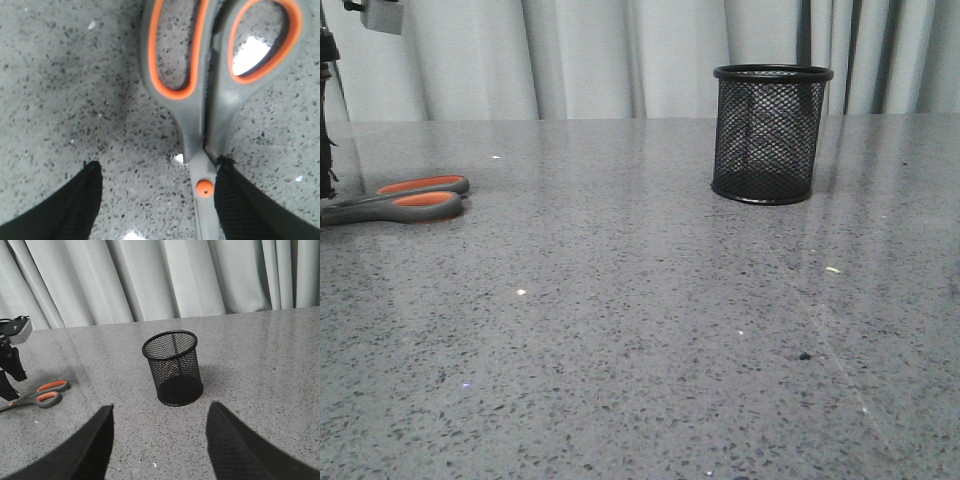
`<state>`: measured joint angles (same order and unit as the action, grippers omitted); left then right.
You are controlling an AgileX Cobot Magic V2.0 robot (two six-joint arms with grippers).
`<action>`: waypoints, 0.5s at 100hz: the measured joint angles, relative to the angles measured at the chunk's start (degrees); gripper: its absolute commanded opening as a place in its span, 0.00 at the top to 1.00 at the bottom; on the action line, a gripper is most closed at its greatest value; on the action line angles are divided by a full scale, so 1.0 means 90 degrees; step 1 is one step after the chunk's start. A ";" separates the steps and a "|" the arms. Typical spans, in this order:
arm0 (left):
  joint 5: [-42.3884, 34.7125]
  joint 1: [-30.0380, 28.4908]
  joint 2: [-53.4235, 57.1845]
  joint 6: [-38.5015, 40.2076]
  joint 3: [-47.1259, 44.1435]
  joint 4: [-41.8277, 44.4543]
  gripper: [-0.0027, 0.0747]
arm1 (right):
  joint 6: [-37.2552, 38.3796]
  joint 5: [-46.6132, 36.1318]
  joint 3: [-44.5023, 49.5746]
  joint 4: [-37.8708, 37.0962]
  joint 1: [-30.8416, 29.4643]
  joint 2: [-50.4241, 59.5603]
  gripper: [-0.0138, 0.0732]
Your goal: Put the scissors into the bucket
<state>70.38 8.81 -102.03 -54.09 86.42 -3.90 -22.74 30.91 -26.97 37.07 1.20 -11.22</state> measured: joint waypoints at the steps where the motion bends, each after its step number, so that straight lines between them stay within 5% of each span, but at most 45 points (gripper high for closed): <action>1: 0.0000 0.0000 -0.0014 -0.0040 0.0000 -0.0020 0.40 | 0.0000 0.0000 0.0000 0.0000 0.0000 0.0000 0.41; 50: -0.0012 -0.0003 -0.0401 -0.0290 0.0015 -0.0338 0.40 | 0.0000 0.0000 0.0000 -0.0027 0.0000 0.0000 0.41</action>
<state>70.27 8.77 -105.64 -56.70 86.56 -6.94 -22.74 30.91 -26.97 36.83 1.20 -11.22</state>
